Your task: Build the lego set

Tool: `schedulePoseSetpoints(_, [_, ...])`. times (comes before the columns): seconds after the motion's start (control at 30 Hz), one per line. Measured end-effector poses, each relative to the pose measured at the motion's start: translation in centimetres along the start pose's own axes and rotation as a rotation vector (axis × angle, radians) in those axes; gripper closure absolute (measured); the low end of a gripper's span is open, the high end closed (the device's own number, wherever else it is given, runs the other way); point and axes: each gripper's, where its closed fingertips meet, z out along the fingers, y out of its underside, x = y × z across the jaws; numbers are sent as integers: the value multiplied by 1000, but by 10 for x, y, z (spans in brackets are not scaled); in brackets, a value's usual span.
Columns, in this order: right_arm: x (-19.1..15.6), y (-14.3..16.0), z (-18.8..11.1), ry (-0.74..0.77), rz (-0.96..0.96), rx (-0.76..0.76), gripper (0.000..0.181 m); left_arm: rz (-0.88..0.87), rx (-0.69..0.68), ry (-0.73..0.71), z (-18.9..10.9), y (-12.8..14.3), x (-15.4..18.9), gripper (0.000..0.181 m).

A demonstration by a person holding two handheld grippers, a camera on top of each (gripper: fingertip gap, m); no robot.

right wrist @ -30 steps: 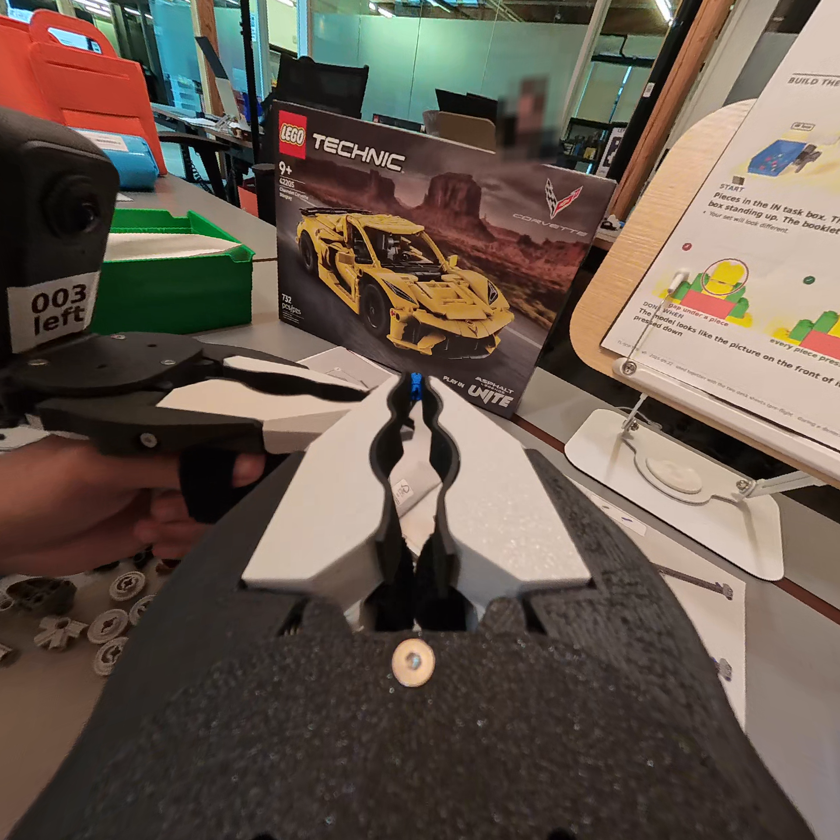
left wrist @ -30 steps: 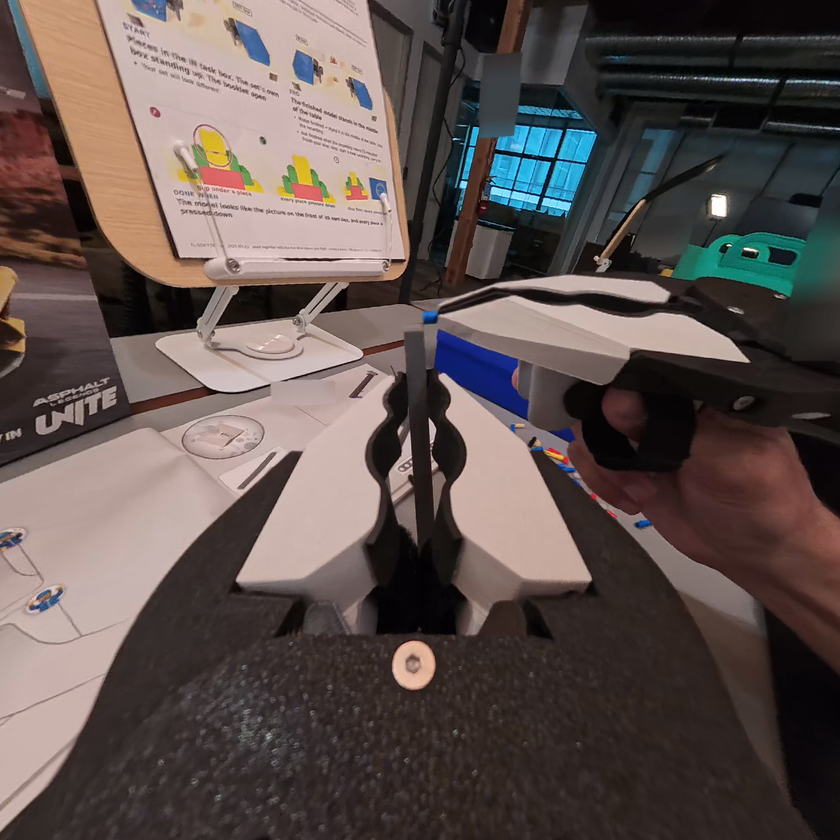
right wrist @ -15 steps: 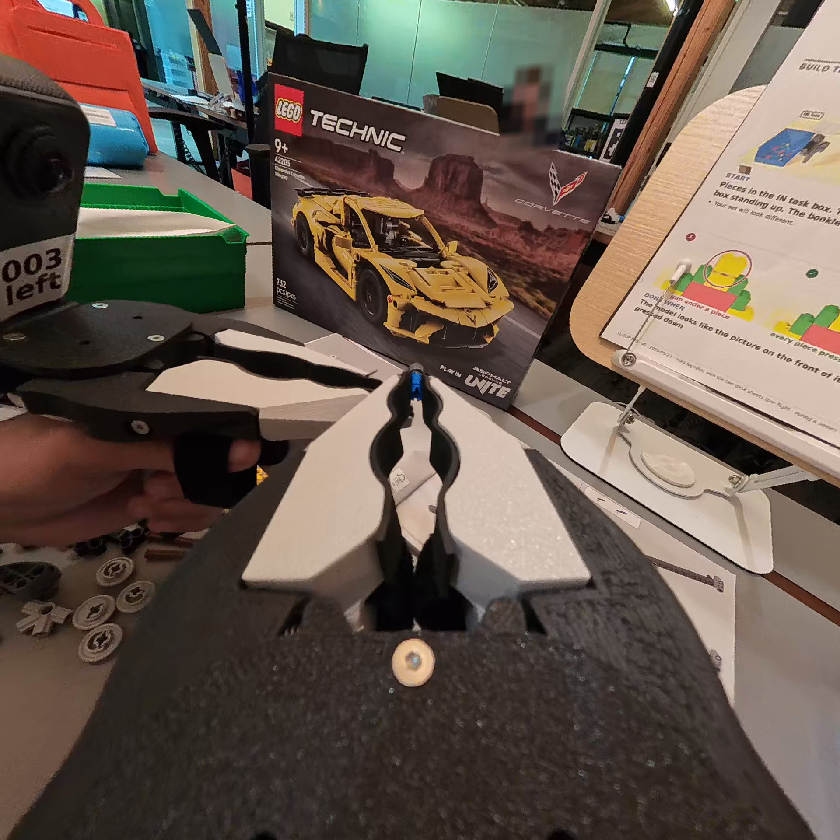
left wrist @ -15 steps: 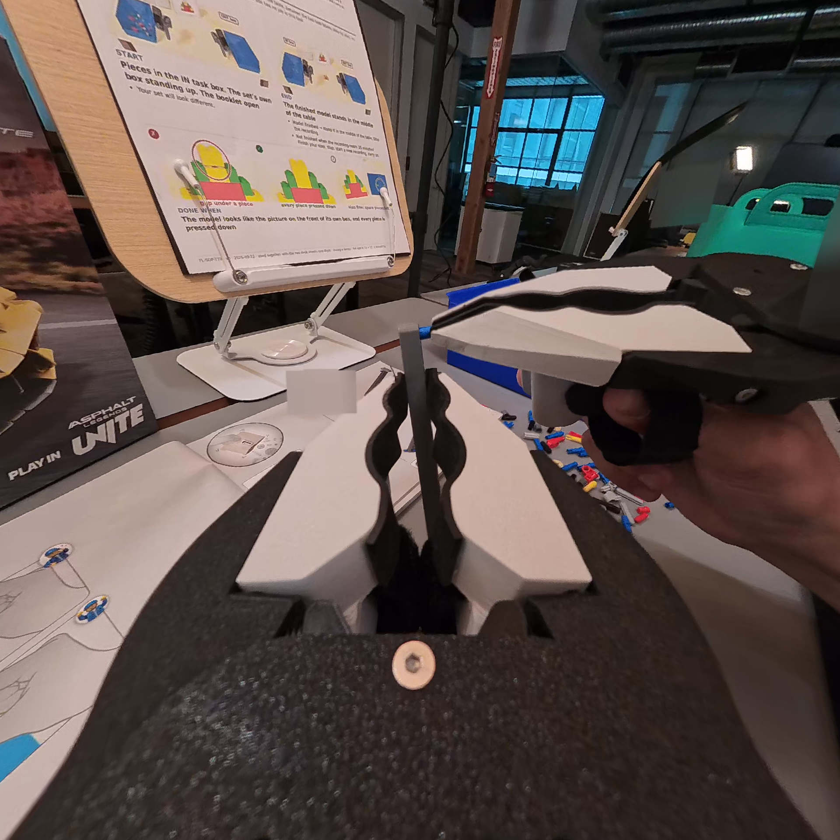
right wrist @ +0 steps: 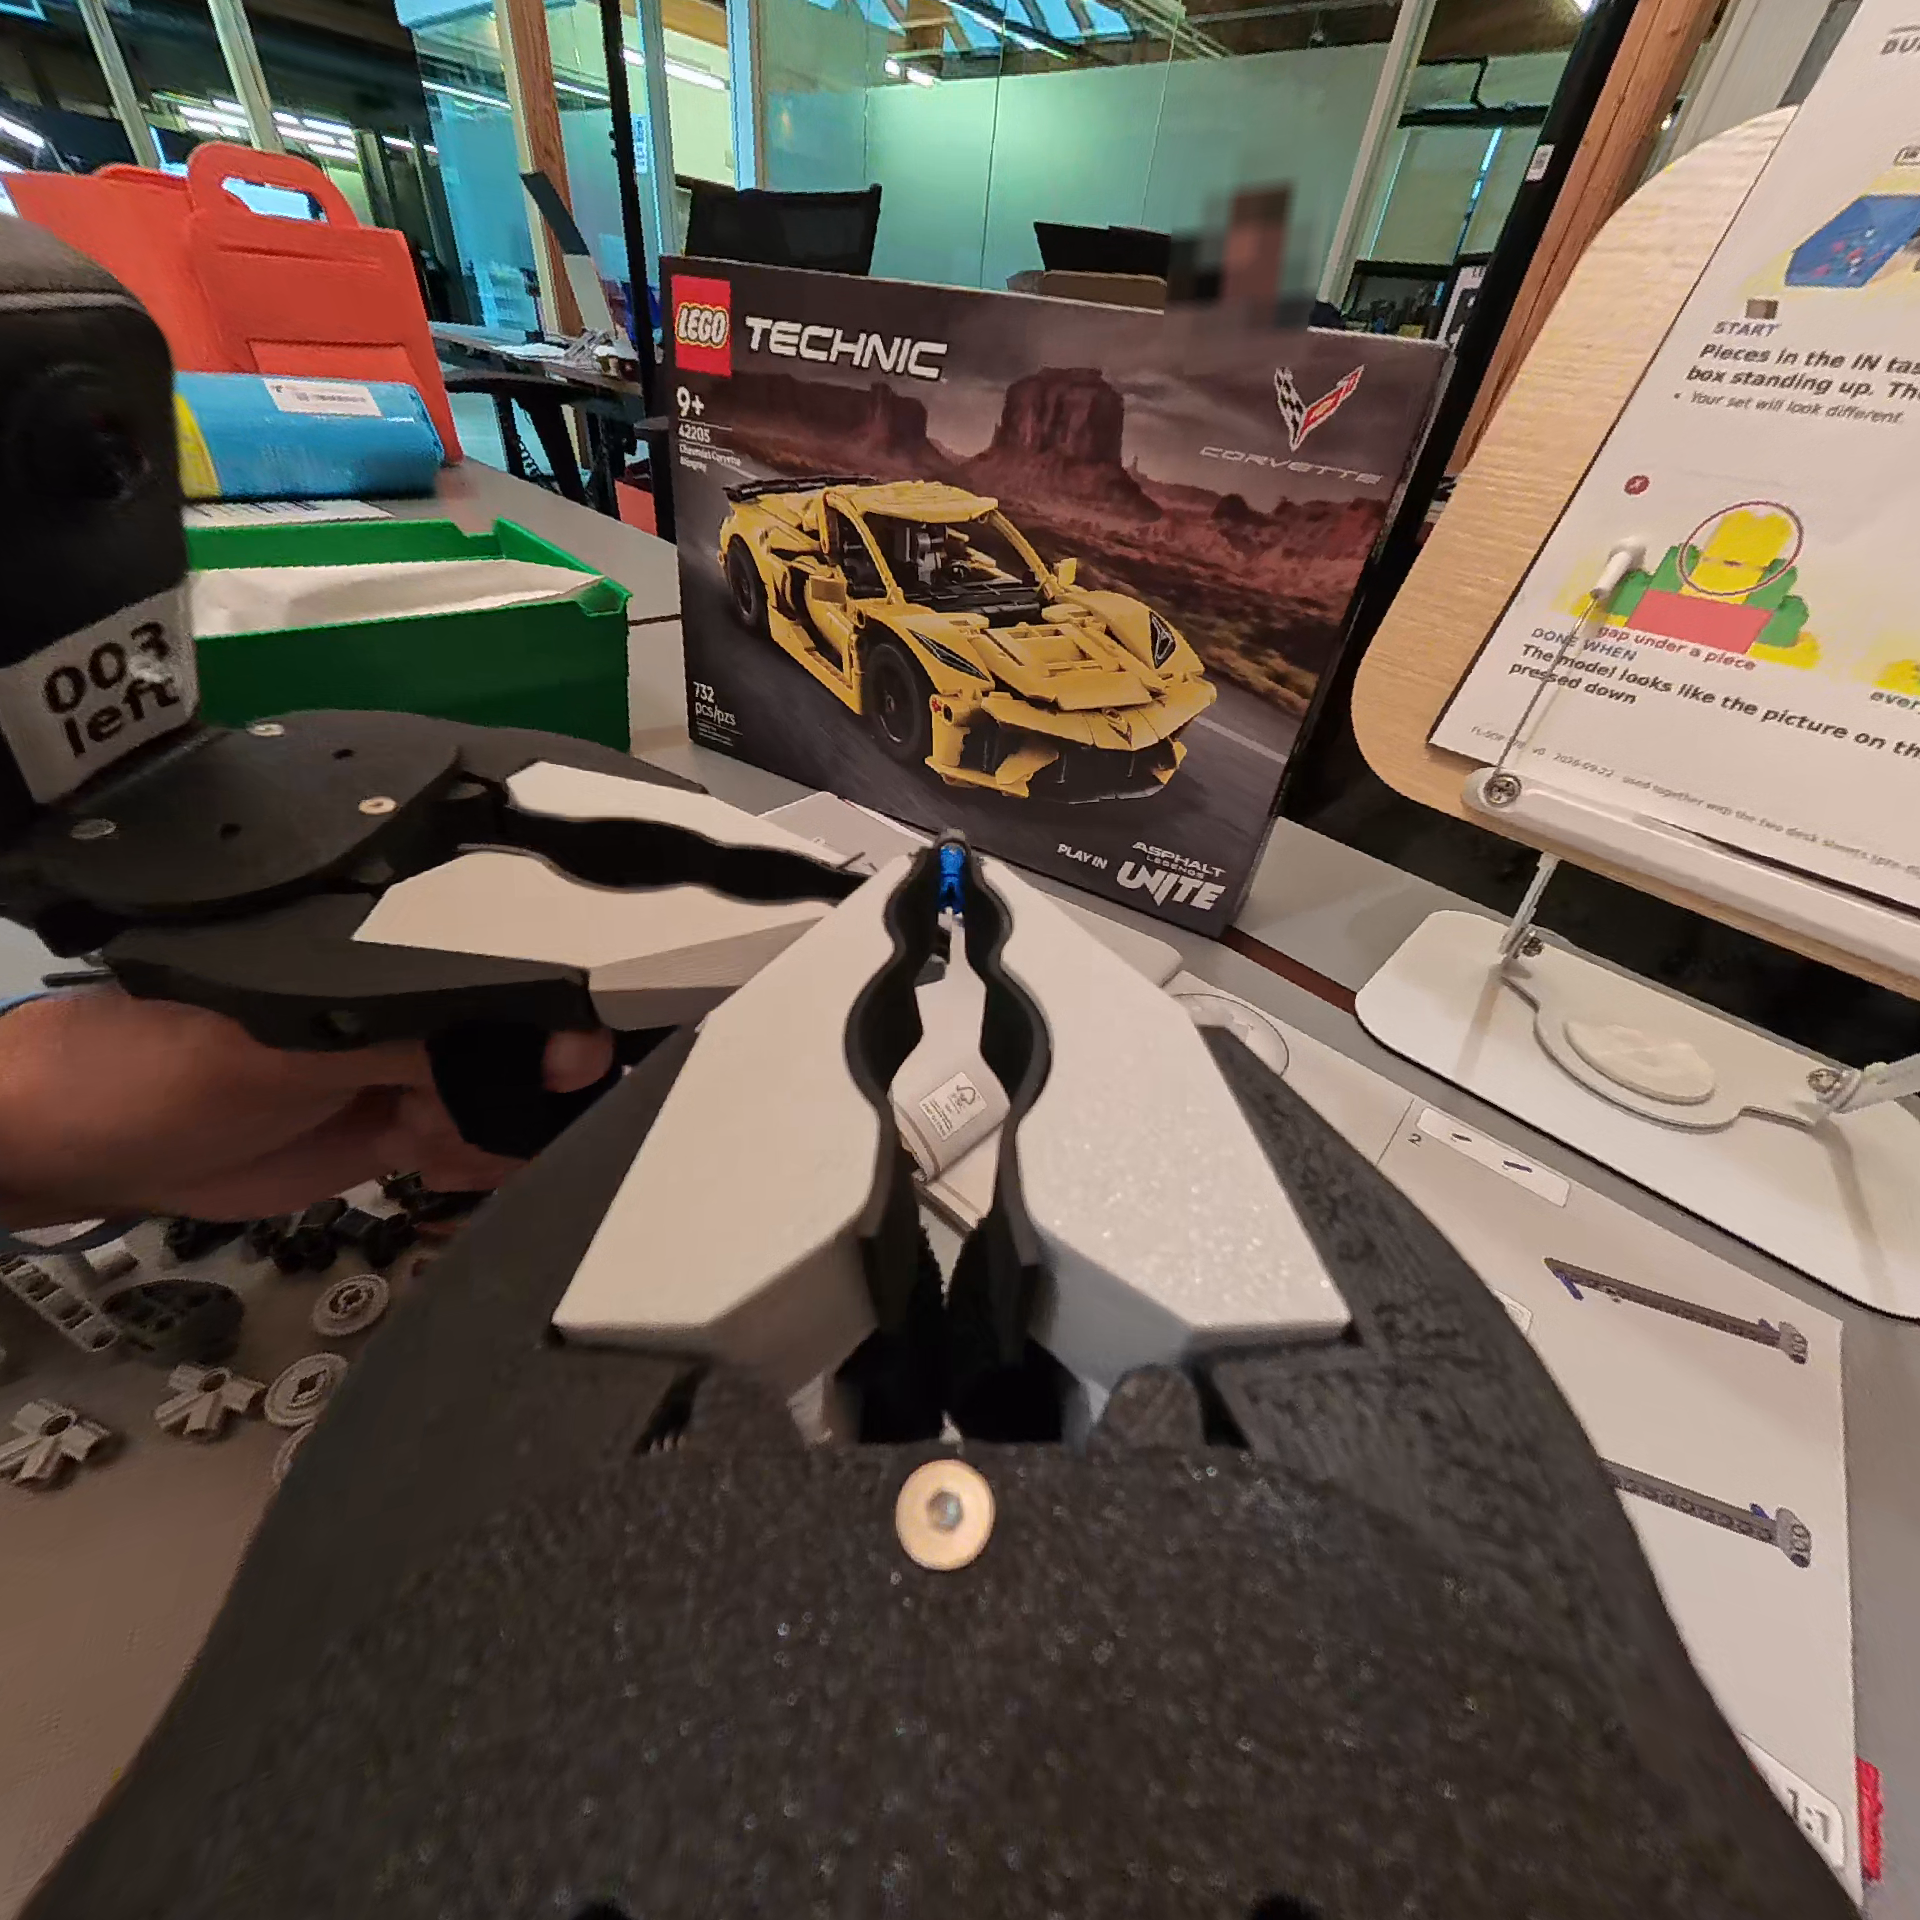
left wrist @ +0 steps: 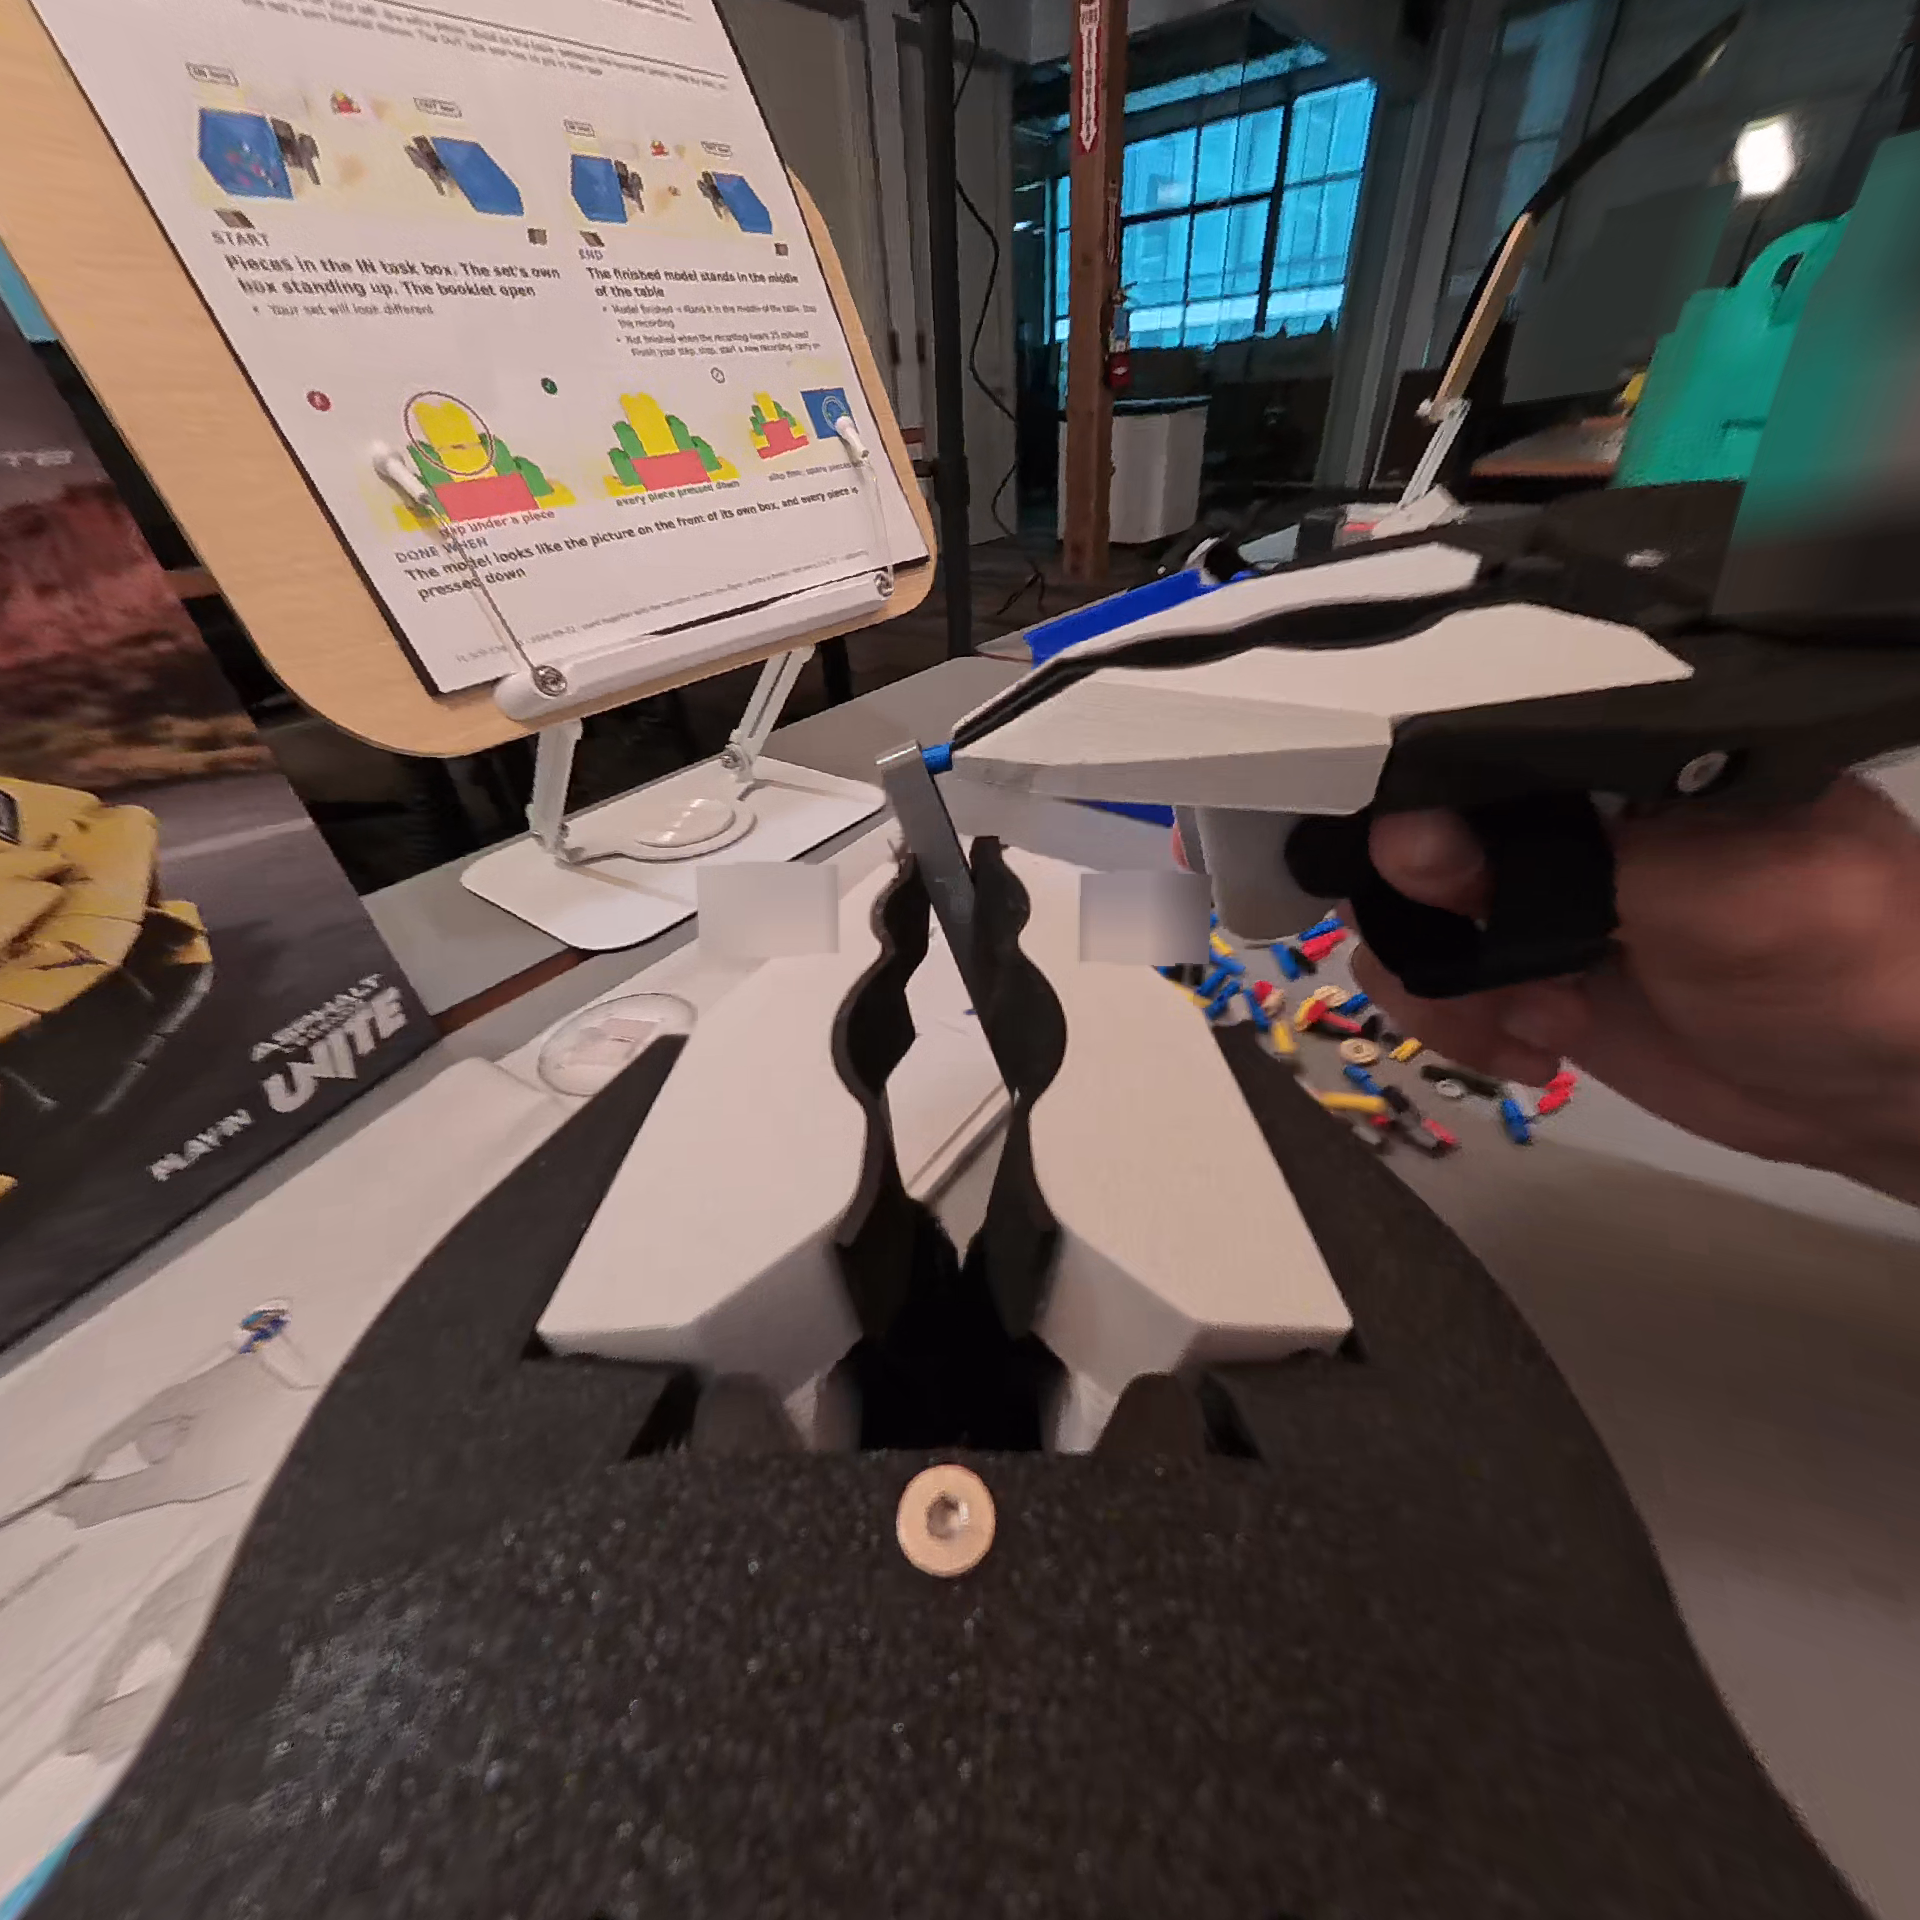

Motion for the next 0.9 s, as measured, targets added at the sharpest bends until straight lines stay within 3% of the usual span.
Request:
schedulePoseSetpoints(0.2, [1, 3, -1, -4, -5, -11, 177, 233, -29, -74, 0, 3, -3, 174])
schedulePoseSetpoints(0.4, [0, 2, -2, -71, 160, 37, 177, 194, -17, -52, 0, 1, 1, 174])
schedulePoseSetpoints(0.57, [-2, 0, -3, -135, 318, 76, 177, 332, -15, -109, -1, -2, -1, 173])
schedulePoseSetpoints(0.7, [-2, 2, -5, -99, 197, 49, 178, 463, -40, -118, -1, 1, -1, 173])
schedulePoseSetpoints(0.9, [-3, 3, -9, -93, 59, 33, 177, 457, -40, -46, -3, 2, 6, 173])
